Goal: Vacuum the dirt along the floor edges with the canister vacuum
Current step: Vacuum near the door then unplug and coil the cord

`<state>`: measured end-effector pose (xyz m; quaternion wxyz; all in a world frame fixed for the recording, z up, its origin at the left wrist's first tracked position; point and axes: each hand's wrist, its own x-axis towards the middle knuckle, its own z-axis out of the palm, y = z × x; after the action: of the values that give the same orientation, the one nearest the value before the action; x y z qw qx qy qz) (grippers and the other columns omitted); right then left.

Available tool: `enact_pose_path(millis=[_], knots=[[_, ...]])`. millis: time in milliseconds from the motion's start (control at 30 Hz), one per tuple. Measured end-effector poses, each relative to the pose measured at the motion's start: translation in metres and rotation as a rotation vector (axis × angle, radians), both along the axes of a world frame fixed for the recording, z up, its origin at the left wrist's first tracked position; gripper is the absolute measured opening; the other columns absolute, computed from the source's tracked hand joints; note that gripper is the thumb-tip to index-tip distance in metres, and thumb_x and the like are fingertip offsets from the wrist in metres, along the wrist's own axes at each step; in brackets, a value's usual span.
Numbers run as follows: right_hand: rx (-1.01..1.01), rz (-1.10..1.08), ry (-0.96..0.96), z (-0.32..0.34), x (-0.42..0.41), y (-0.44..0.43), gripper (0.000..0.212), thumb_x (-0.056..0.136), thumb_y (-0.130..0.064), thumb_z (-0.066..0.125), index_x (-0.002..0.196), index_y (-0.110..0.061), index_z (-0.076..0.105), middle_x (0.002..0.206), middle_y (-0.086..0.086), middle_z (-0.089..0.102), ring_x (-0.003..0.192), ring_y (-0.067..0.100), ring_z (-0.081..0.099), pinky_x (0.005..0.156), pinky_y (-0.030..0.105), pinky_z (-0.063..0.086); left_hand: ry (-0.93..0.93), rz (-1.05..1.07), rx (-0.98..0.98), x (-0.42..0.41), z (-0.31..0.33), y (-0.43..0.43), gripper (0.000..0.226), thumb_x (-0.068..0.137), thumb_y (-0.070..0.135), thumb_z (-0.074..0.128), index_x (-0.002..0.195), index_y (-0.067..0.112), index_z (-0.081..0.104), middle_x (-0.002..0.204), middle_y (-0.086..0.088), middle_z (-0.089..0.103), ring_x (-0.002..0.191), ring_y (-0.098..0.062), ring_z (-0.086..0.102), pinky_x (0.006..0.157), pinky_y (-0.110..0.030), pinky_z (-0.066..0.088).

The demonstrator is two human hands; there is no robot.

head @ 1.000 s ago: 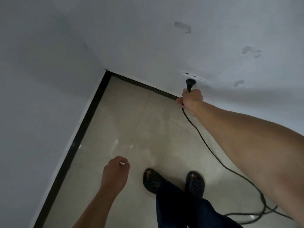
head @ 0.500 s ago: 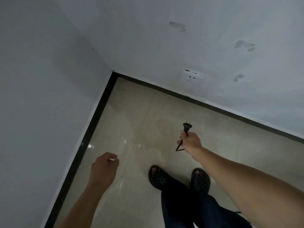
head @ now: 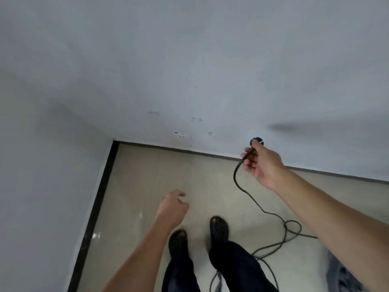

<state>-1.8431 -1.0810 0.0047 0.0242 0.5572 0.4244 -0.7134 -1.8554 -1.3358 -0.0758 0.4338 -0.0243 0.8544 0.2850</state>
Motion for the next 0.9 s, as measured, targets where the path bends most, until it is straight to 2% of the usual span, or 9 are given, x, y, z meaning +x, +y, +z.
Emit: enact_pose_path(millis=[200, 300, 400, 467, 533, 667, 767, 833, 900], knots=[[-0.174, -0.357, 0.335, 0.149, 0.066, 0.032, 0.025, 0.100, -0.027, 0.053, 0.080, -0.011, 0.058, 0.062, 0.001, 0.061, 0.043, 0.008, 0.048, 0.043, 0.017, 0.044, -0.038, -0.398, 0.339, 0.016, 0.109, 0.123, 0.084, 0.073, 0.012, 0.080, 0.142, 0.037, 0.038, 0.139, -0.005, 0.043, 0.125, -0.021, 0.046, 0.101, -0.036, 0.045], [-0.214, -0.501, 0.484, 0.207, 0.108, 0.047, 0.023, 0.100, -0.024, 0.050, 0.081, -0.012, 0.057, 0.061, -0.002, 0.059, 0.041, 0.006, 0.047, 0.041, 0.016, 0.043, -0.144, -0.623, 0.456, 0.047, 0.161, 0.173, 0.081, 0.070, 0.015, 0.083, 0.136, 0.042, 0.044, 0.146, 0.004, 0.039, 0.132, -0.015, 0.039, 0.107, -0.037, 0.039], [-0.204, -0.673, 0.621, 0.256, 0.164, 0.068, 0.026, 0.101, -0.023, 0.047, 0.079, -0.011, 0.054, 0.059, -0.003, 0.058, 0.038, 0.005, 0.046, 0.039, 0.016, 0.042, -0.241, -0.882, 0.471, 0.095, 0.202, 0.206, 0.033, 0.075, 0.022, 0.080, 0.105, 0.028, 0.066, 0.130, 0.005, 0.055, 0.123, -0.012, 0.048, 0.094, -0.027, 0.039], [-0.164, -0.825, 0.704, 0.286, 0.214, 0.092, 0.030, 0.101, -0.021, 0.045, 0.075, -0.010, 0.053, 0.058, -0.003, 0.055, 0.037, 0.006, 0.044, 0.038, 0.016, 0.040, -0.265, -0.986, 0.423, 0.127, 0.208, 0.215, 0.016, 0.079, 0.026, 0.077, 0.090, 0.020, 0.067, 0.121, 0.001, 0.064, 0.114, -0.016, 0.058, 0.090, -0.027, 0.043], [-0.069, -1.010, 0.739, 0.309, 0.277, 0.119, 0.034, 0.102, -0.019, 0.042, 0.070, -0.009, 0.052, 0.053, -0.003, 0.054, 0.035, 0.006, 0.043, 0.036, 0.016, 0.038, -0.237, -1.009, 0.350, 0.147, 0.202, 0.215, 0.014, 0.082, 0.029, 0.073, 0.083, 0.020, 0.062, 0.113, -0.003, 0.068, 0.098, -0.018, 0.063, 0.081, -0.029, 0.048], [0.132, -1.400, 0.713, 0.326, 0.422, 0.158, 0.042, 0.102, -0.014, 0.033, 0.062, -0.012, 0.045, 0.040, -0.003, 0.043, 0.031, 0.006, 0.037, 0.033, 0.015, 0.032, -0.135, -0.976, 0.203, 0.155, 0.201, 0.212, 0.018, 0.092, 0.029, 0.062, 0.084, 0.013, 0.061, 0.084, 0.000, 0.062, 0.068, -0.016, 0.054, 0.056, -0.020, 0.035], [0.210, -1.629, 0.656, 0.309, 0.528, 0.166, 0.040, 0.104, -0.018, 0.028, 0.066, -0.015, 0.042, 0.037, -0.003, 0.042, 0.029, 0.007, 0.035, 0.031, 0.014, 0.029, -0.004, -0.961, 0.156, 0.143, 0.211, 0.223, 0.030, 0.094, 0.027, 0.061, 0.079, 0.001, 0.066, 0.080, -0.009, 0.071, 0.083, -0.029, 0.066, 0.062, -0.021, 0.041], [0.217, -1.698, 0.523, 0.283, 0.585, 0.164, 0.038, 0.104, -0.019, 0.028, 0.069, -0.015, 0.040, 0.037, -0.002, 0.045, 0.030, 0.007, 0.034, 0.033, 0.016, 0.030, -0.013, -0.882, 0.186, 0.144, 0.233, 0.245, 0.035, 0.093, 0.030, 0.062, 0.072, 0.002, 0.061, 0.071, -0.016, 0.064, 0.074, -0.029, 0.063, 0.059, -0.021, 0.046], [0.178, -1.681, 0.367, 0.247, 0.622, 0.158, 0.036, 0.105, -0.021, 0.031, 0.072, -0.013, 0.045, 0.038, -0.001, 0.047, 0.031, 0.007, 0.038, 0.037, 0.016, 0.035, -0.073, -0.738, 0.261, 0.156, 0.262, 0.272, 0.039, 0.088, 0.042, 0.062, 0.066, 0.011, 0.051, 0.063, -0.011, 0.045, 0.059, -0.022, 0.049, 0.061, -0.027, 0.046]])
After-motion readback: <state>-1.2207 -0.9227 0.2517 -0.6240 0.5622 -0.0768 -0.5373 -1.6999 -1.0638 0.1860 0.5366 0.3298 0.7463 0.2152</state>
